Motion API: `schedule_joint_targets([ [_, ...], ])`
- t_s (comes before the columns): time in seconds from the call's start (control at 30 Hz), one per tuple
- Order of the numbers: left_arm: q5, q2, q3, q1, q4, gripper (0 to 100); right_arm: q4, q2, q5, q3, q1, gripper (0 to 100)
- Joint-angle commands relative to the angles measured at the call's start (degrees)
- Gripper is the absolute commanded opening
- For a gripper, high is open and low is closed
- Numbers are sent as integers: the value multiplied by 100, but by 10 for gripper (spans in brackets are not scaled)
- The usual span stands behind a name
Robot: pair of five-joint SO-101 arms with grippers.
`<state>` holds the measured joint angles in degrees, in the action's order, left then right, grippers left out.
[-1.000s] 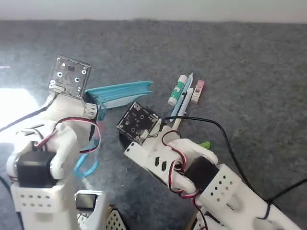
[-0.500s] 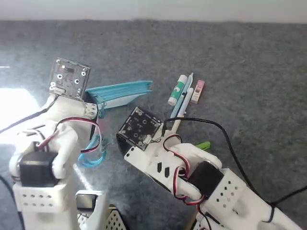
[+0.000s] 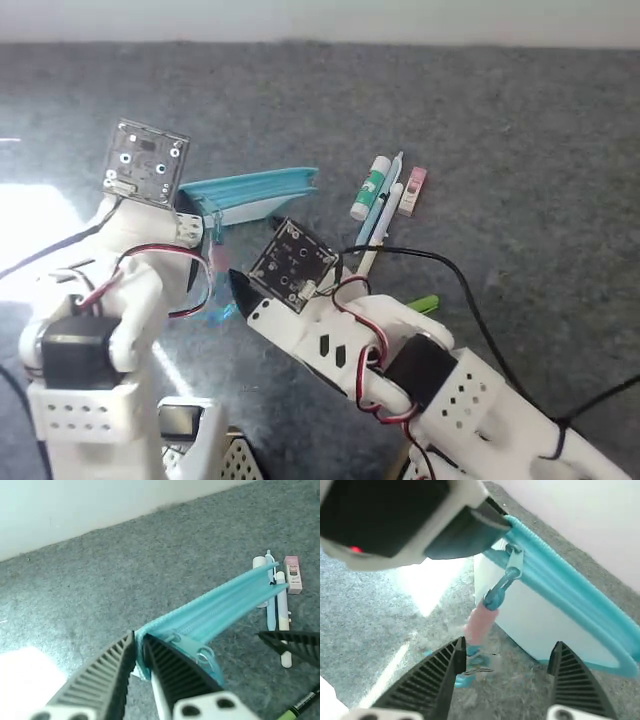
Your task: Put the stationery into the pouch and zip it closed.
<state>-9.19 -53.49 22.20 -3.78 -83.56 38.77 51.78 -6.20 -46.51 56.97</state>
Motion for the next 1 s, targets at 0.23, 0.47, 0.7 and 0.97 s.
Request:
schedule_joint_targets([
  [0.23,26,79,31,0,97,12,-541,-295,343,79,22,263],
  [0.47,26,79,48,9,141,12,-532,-303,677,141,22,263],
  [0.7,-18,79,22,-299,123,12,-857,-743,826,246,-13,263],
  [0.97,-220,79,13,-624,123,12,-884,-1191,1187,598,22,263],
])
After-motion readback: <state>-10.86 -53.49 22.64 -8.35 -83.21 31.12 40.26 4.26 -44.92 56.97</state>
